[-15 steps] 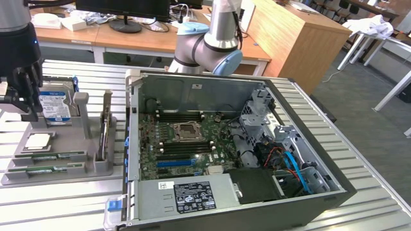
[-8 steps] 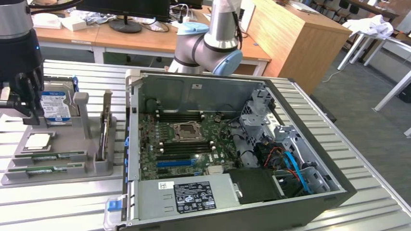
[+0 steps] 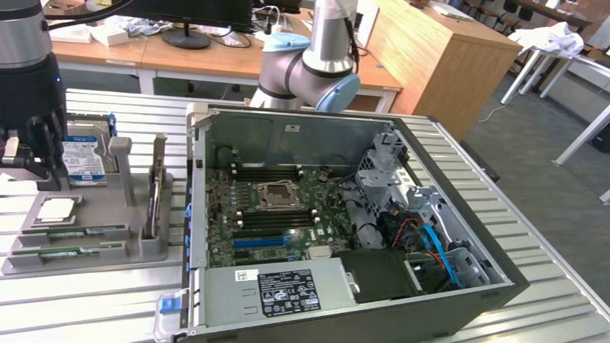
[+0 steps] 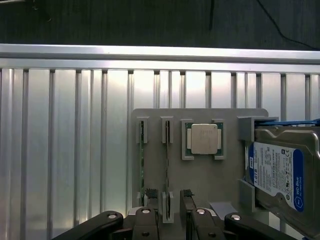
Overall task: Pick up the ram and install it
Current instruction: 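Pick up the ram and move it above insertion slot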
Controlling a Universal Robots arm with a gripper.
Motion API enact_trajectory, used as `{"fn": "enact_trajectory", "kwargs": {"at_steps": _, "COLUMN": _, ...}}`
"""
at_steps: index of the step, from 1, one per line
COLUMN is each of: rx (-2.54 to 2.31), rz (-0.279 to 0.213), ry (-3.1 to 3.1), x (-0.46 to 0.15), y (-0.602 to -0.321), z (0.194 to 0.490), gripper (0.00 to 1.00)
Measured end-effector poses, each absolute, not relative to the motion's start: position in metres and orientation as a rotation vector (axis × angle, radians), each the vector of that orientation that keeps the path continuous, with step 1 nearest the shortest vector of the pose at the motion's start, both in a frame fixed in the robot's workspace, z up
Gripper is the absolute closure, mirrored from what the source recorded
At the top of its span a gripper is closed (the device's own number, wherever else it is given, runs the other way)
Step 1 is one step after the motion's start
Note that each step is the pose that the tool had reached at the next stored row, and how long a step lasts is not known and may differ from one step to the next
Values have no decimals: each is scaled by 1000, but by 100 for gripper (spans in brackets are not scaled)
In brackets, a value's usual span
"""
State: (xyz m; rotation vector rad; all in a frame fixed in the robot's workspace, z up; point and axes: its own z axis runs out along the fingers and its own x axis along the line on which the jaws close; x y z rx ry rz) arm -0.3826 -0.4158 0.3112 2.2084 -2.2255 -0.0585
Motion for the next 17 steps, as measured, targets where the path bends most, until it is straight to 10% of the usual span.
{"fn": "enact_trajectory", "kwargs": {"at_steps": 17, "rx": 2209, "rz": -57, "ry": -2226, "x": -383, "y": -416, "z": 291, "gripper": 69}}
